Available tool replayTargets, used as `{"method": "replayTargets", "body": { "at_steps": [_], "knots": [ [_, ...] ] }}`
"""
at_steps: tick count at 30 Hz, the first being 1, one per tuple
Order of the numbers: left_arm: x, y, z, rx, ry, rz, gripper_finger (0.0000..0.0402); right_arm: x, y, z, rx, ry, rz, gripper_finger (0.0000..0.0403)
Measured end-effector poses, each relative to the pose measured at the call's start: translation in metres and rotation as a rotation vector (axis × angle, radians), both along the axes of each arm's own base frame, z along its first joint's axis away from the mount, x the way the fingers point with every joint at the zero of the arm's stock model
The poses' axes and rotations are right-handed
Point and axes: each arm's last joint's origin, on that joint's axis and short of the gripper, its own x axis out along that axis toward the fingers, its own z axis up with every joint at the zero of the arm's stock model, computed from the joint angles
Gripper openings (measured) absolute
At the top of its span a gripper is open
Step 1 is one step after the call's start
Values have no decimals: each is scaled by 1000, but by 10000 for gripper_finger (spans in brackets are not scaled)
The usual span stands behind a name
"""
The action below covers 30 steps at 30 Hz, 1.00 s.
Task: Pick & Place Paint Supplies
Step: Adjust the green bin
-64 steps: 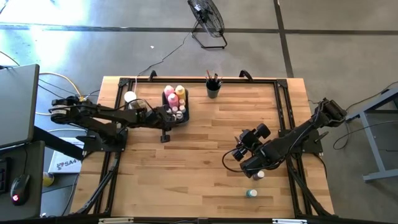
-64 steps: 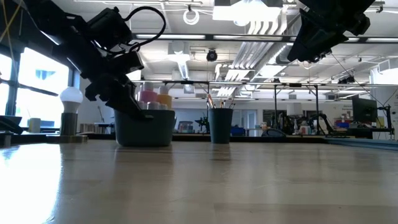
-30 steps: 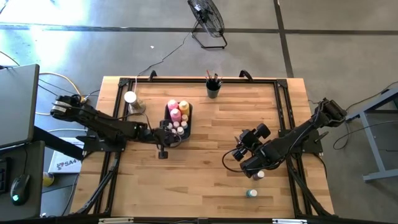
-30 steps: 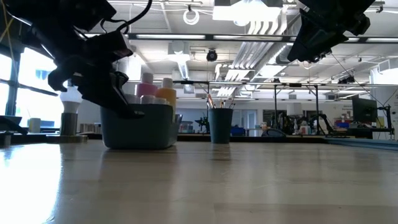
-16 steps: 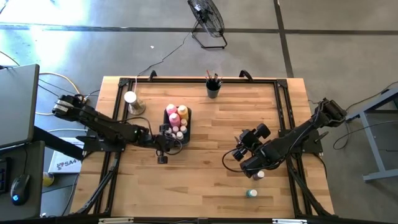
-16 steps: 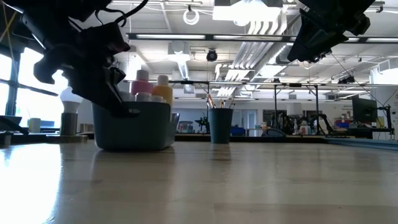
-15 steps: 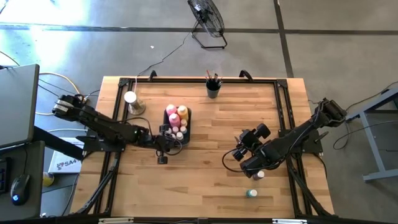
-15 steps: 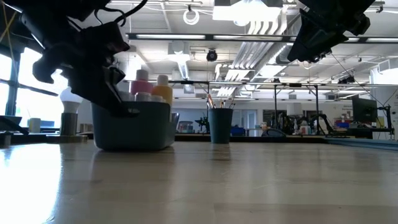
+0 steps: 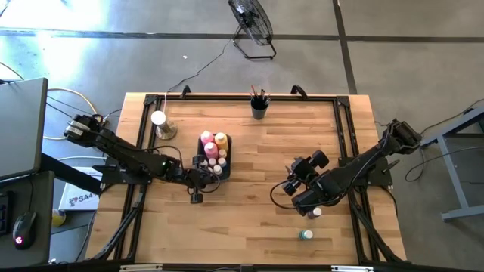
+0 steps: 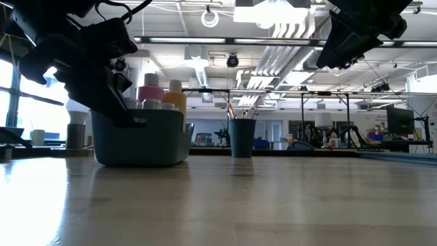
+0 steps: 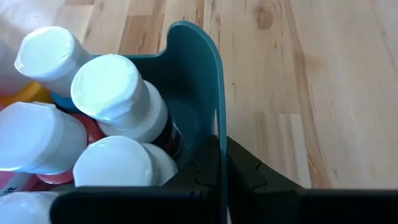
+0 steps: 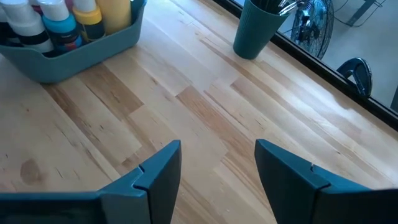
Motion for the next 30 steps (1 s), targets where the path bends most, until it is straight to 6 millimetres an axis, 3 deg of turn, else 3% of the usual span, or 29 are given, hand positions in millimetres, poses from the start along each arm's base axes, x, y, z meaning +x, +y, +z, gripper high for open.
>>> {"method": "replayTargets", "body": {
  "at_steps": [25,30],
  "knots": [
    [0,1,0,51,6,-52,6,0,0,0,17,8,1,199],
    [0,1,0,79,1,-46,33,0,0,0,17,8,1,199]
  ]
}}
